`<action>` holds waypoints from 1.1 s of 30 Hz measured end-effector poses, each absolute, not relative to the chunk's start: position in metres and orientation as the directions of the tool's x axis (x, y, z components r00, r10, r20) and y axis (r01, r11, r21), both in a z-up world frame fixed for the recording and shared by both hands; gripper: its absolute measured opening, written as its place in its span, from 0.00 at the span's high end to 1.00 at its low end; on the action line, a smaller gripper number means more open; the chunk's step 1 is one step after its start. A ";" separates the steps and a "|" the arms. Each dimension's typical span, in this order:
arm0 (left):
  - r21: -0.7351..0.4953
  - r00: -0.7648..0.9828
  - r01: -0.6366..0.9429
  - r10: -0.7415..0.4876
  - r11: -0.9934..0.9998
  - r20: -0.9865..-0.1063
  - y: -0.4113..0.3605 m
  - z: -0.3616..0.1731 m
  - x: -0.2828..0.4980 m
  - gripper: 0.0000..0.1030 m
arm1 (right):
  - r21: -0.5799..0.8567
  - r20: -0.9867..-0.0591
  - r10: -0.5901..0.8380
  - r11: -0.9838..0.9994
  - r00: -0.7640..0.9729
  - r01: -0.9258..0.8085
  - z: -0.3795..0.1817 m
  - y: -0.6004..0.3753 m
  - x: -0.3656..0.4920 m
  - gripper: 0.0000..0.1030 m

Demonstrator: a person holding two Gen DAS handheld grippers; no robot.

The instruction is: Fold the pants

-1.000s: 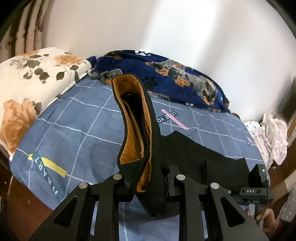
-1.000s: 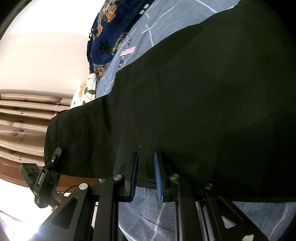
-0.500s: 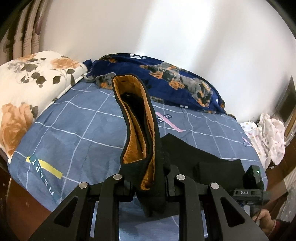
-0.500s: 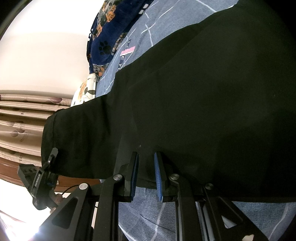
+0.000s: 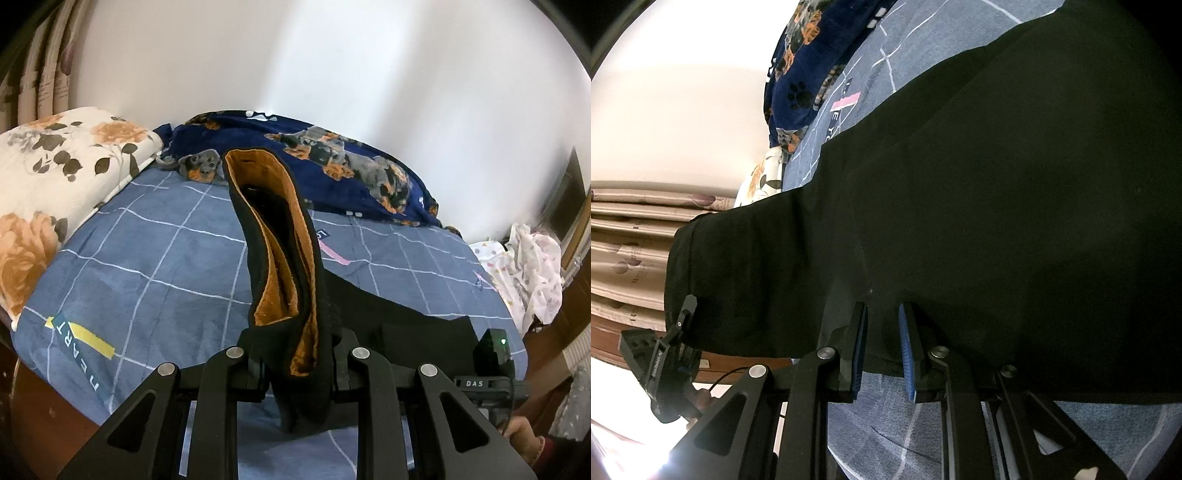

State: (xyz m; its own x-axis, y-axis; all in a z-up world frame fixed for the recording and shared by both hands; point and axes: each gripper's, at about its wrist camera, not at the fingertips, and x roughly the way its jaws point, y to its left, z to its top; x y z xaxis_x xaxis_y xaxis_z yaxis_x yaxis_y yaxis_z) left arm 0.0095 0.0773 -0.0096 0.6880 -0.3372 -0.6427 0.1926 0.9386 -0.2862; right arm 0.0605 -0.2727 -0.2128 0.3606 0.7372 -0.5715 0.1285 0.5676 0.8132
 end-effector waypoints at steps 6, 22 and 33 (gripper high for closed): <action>-0.285 0.687 0.207 -0.346 0.936 -0.639 0.071 -0.007 0.008 0.77 | 0.813 -0.571 0.737 0.567 0.360 0.129 -0.213 -0.272 0.061 0.86; -0.282 0.678 0.249 -0.375 0.927 -0.632 0.055 -0.002 0.007 0.77 | 0.816 -0.568 0.740 0.562 0.360 0.133 -0.214 -0.273 0.063 0.86; -0.275 0.672 0.280 -0.392 0.920 -0.628 0.044 0.003 0.005 0.77 | 0.819 -0.566 0.742 0.557 0.359 0.138 -0.215 -0.273 0.065 0.86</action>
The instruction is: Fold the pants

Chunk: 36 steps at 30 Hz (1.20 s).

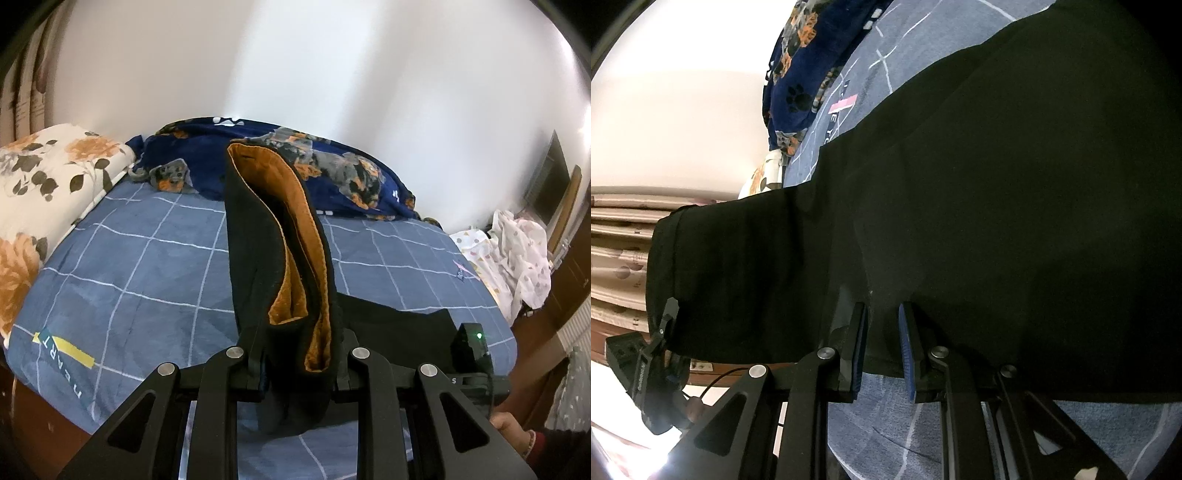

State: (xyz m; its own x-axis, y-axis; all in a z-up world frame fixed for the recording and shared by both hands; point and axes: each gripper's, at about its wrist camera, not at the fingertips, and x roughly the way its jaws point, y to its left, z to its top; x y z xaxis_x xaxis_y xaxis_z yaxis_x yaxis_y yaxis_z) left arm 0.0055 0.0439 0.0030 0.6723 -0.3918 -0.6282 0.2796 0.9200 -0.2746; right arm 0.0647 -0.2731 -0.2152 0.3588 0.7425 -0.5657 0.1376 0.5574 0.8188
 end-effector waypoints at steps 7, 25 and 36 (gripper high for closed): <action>-0.273 0.662 0.297 -0.403 0.915 -0.631 0.035 0.005 0.006 0.77 | 0.821 -0.564 0.746 0.551 0.353 0.147 -0.216 -0.274 0.066 0.86; -0.270 0.629 0.379 -0.461 0.885 -0.627 0.000 0.009 -0.001 0.77 | 0.827 -0.556 0.721 0.530 0.414 0.190 -0.193 -0.297 0.068 0.45; -0.268 0.588 0.438 -0.499 0.858 -0.637 -0.028 0.007 -0.002 0.77 | 0.891 -0.452 0.767 0.407 0.455 0.200 -0.182 -0.313 0.071 0.37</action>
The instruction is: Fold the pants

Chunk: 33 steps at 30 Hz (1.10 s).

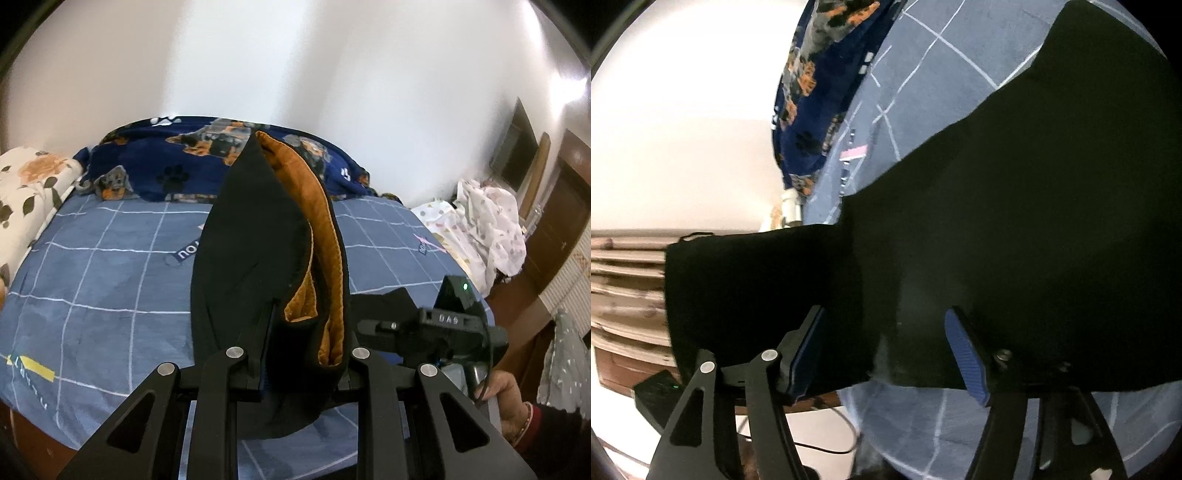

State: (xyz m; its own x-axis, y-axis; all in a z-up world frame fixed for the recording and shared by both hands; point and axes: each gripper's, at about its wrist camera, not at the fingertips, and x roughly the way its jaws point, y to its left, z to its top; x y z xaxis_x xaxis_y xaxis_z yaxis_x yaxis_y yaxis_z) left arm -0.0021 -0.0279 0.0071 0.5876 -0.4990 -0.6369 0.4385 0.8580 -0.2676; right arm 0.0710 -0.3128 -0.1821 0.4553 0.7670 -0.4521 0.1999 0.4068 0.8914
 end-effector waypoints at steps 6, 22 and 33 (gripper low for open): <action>-0.258 0.556 0.476 -0.515 0.841 -0.653 -0.052 0.004 -0.002 0.77 | 0.940 -0.334 0.799 0.325 0.500 0.107 -0.152 -0.320 0.070 0.30; -0.222 0.446 0.586 -0.539 0.779 -0.714 -0.119 -0.018 -0.004 0.77 | 0.976 -0.202 0.871 0.215 0.449 0.022 -0.115 -0.328 0.084 0.15; -0.145 0.424 0.643 -0.508 0.752 -0.750 -0.156 -0.034 -0.009 0.77 | 0.937 -0.331 0.854 0.347 0.401 0.034 -0.114 -0.325 0.093 0.35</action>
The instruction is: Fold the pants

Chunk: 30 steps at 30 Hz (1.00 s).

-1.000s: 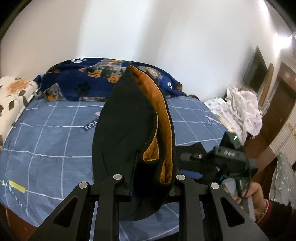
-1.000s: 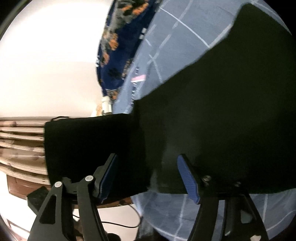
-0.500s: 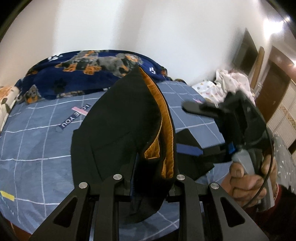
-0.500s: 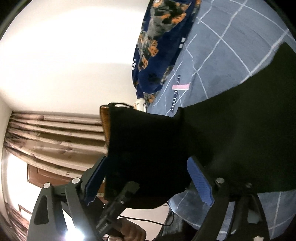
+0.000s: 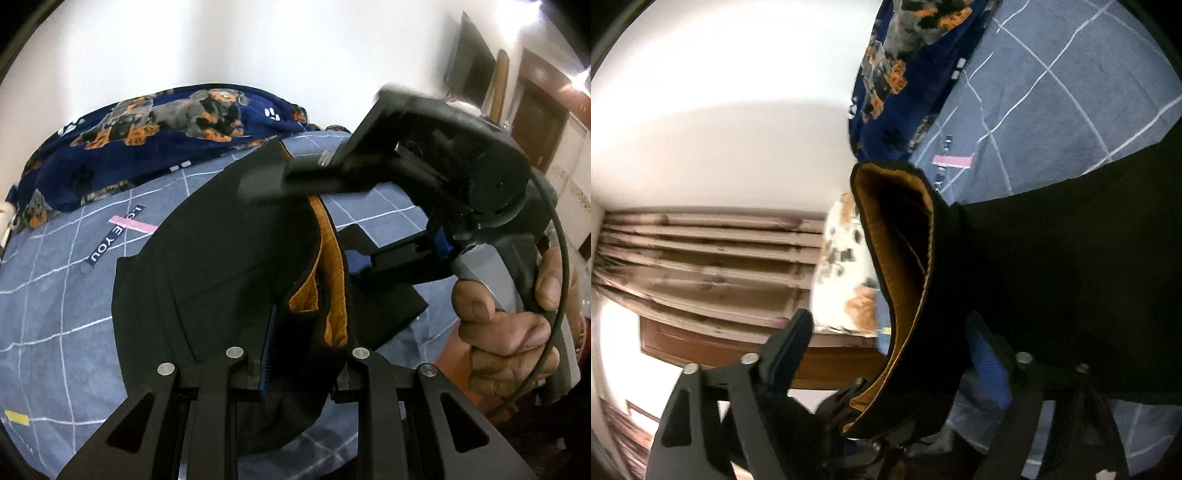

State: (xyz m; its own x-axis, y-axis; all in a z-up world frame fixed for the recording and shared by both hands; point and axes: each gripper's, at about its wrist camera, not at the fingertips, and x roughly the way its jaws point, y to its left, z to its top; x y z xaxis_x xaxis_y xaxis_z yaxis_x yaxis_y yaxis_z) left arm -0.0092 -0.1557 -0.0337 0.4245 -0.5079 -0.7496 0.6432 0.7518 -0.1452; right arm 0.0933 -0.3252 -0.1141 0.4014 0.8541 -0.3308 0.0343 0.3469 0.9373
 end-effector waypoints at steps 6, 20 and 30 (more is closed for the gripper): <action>-0.108 0.429 0.671 -0.502 0.734 -0.751 -0.166 -0.039 -0.007 0.77 | 0.914 -0.389 0.826 0.401 0.408 0.059 -0.125 -0.338 0.094 0.71; -0.114 0.449 0.714 -0.576 0.691 -0.683 -0.150 -0.019 -0.014 0.30 | 0.912 -0.394 0.779 0.395 0.487 0.106 -0.137 -0.388 0.086 0.84; -0.157 0.536 0.595 -0.535 0.788 -0.653 -0.103 -0.012 0.019 0.29 | 0.907 -0.421 0.725 0.357 0.545 0.225 -0.175 -0.447 0.067 0.86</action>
State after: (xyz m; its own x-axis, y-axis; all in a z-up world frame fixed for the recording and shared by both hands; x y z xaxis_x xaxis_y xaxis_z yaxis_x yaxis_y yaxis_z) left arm 0.0188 -0.1026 -0.0118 0.5363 -0.5349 -0.6528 0.5950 0.7882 -0.1571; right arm 0.0671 -0.4468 -0.1751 0.5447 0.7254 -0.4209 0.2252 0.3570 0.9066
